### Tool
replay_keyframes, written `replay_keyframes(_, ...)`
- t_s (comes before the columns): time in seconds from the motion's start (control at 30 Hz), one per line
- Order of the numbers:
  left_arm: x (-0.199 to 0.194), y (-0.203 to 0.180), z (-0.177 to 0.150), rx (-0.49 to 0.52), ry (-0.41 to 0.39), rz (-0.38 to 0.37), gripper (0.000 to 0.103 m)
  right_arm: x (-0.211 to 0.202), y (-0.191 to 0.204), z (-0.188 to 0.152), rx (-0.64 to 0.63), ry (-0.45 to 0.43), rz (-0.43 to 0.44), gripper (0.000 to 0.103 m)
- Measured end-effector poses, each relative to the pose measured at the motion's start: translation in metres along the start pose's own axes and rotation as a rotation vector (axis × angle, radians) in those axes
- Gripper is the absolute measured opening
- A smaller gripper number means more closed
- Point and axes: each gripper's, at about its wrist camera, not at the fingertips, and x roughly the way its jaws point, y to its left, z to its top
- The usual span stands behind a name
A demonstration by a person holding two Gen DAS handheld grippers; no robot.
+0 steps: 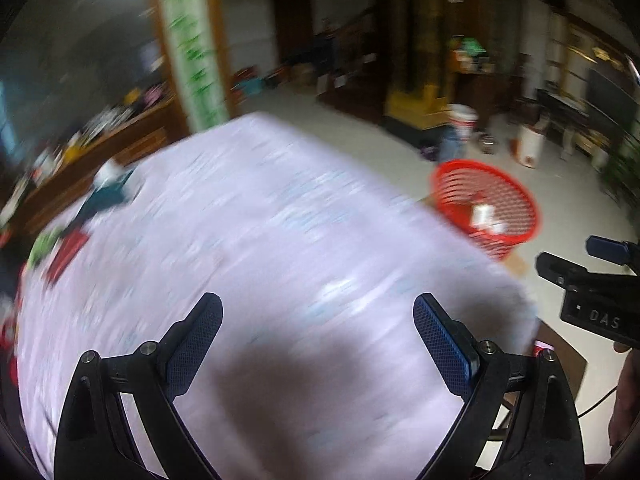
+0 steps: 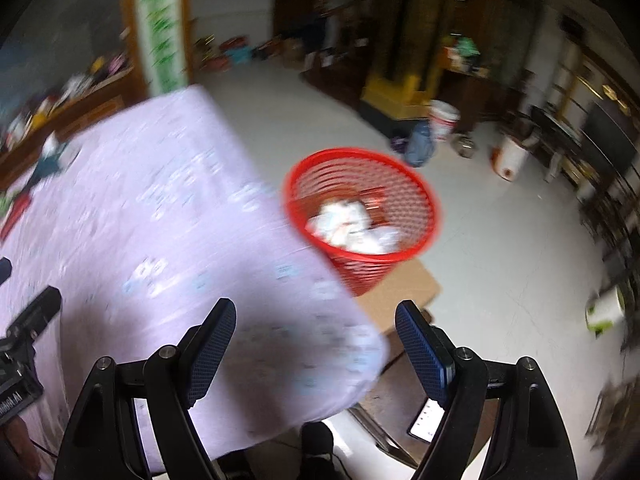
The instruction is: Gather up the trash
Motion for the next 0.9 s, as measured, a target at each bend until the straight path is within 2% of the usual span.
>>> replay_keyframes(0.07,0.005,0.030,-0.015,-0.063,0.032,0.069,0.095,0.014,0.029,-0.001,-0.059,0.029,0.044,0.085)
replay_keyframes(0.2,0.011,0.097,-0.058,-0.170,0.094,0.244,0.095,0.041,0.110,-0.005,-0.226,0.070,0.146,0.085)
replay_keyframes(0.3,0.017,0.141,-0.088,-0.236,0.155,0.331,0.095,0.059,0.166,-0.006,-0.299,0.101,0.233,0.085)
replay_keyframes(0.37,0.024,0.165,-0.103,-0.274,0.191,0.361,0.095,0.070,0.199,-0.008,-0.334,0.106,0.256,0.085)
replay_keyframes(0.43,0.031,0.188,-0.118,-0.317,0.220,0.365,0.095,0.081,0.226,-0.006,-0.343,0.116,0.284,0.085)
replay_keyframes(0.6,0.040,0.226,-0.133,-0.408,0.245,0.318,0.095,0.099,0.280,-0.006,-0.366,0.092,0.277,0.085)
replay_keyframes(0.73,0.052,0.239,-0.135,-0.445,0.253,0.246,0.095,0.105,0.290,-0.002,-0.319,0.040,0.256,0.093)
replay_keyframes(0.8,0.056,0.238,-0.133,-0.449,0.249,0.237,0.098,0.110,0.288,-0.002,-0.298,0.019,0.231,0.102)
replay_keyframes(0.9,0.060,0.243,-0.134,-0.454,0.224,0.229,0.103,0.113,0.280,0.000,-0.255,0.029,0.281,0.103)
